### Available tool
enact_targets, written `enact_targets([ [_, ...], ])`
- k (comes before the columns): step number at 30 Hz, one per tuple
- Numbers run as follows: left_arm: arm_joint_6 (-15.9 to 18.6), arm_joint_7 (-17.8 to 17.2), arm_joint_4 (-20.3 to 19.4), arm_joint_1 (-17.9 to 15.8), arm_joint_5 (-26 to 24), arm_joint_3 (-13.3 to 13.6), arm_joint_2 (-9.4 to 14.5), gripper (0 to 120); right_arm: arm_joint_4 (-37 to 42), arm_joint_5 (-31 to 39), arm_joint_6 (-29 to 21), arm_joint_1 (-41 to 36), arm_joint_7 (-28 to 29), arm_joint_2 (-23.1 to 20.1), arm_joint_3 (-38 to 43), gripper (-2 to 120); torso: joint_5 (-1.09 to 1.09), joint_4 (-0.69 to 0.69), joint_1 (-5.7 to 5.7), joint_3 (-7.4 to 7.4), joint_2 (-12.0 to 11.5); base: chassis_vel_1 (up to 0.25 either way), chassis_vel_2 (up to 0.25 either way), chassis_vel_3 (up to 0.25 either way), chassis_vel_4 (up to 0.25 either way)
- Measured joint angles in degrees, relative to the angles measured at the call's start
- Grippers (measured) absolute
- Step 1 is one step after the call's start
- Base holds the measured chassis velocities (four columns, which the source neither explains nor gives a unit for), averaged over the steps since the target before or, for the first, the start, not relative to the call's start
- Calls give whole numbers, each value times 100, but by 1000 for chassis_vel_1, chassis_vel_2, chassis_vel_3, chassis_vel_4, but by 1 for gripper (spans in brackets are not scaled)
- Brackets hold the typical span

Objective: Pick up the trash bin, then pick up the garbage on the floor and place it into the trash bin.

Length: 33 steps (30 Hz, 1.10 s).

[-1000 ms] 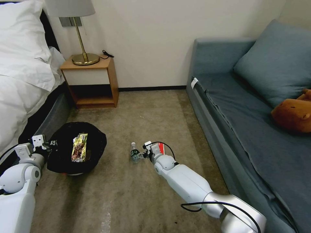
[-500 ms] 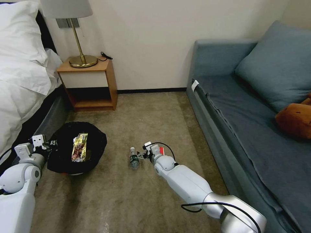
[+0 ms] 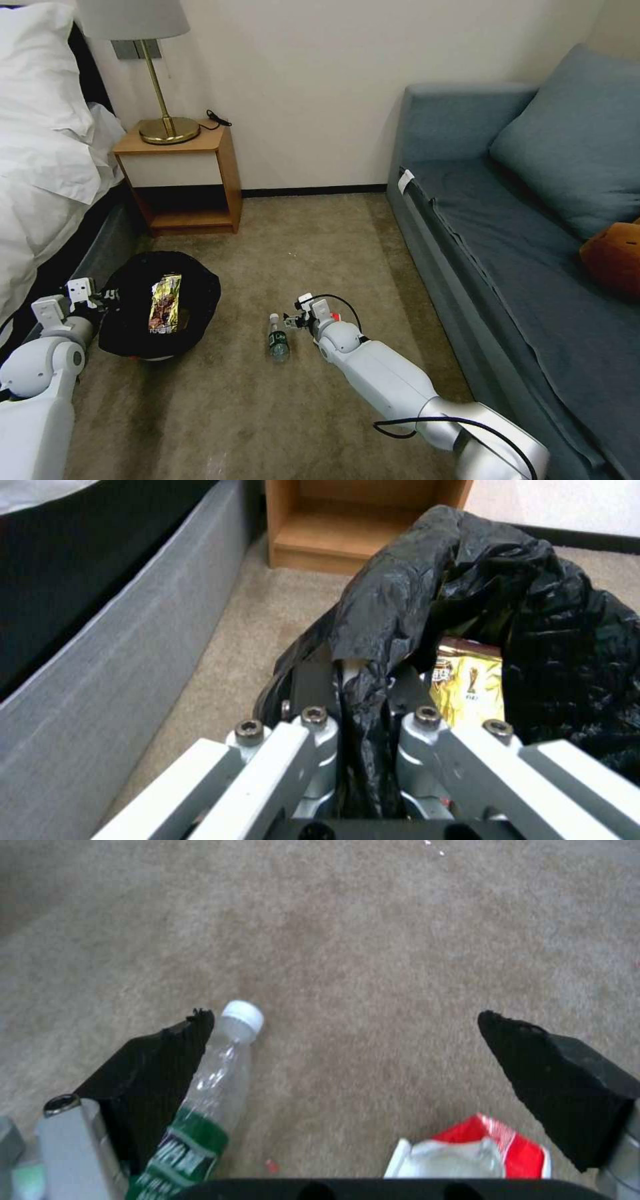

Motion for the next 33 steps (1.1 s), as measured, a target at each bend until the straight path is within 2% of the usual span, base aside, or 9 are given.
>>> enact_targets([
  [22, -9, 15, -94, 55, -5, 42, -18, 7, -19, -21, -14, 39, 107, -113, -67, 100, 1, 1, 0, 0, 0, -53, 86, 51, -86],
  [28, 36, 3, -222, 102, -6, 83, -48, 7, 253, 256, -456, 215, 337, -386, -285, 100, 1, -1, 0, 0, 0, -11, 10, 10, -7],
  [30, 58, 0, -254, 104, 3, 93, -80, 7, 621, 750, -1062, 296, 788, -596, -466, 100, 1, 0, 0, 0, 0, 0, 0, 0, 0],
  [31, 58, 0, -254, 104, 3, 93, -80, 7, 621, 750, -1062, 296, 788, -596, -466, 100, 1, 0, 0, 0, 0, 0, 0, 0, 0],
  [32, 64, -12, -265, 104, 7, 102, -89, 7, 841, 1163, -1428, 324, 1089, -695, -519, 100, 1, -1, 0, 0, 0, 0, 0, 0, 0],
  [33, 64, -12, -265, 104, 7, 102, -89, 7, 841, 1163, -1428, 324, 1089, -695, -519, 100, 1, -1, 0, 0, 0, 0, 0, 0, 0],
])
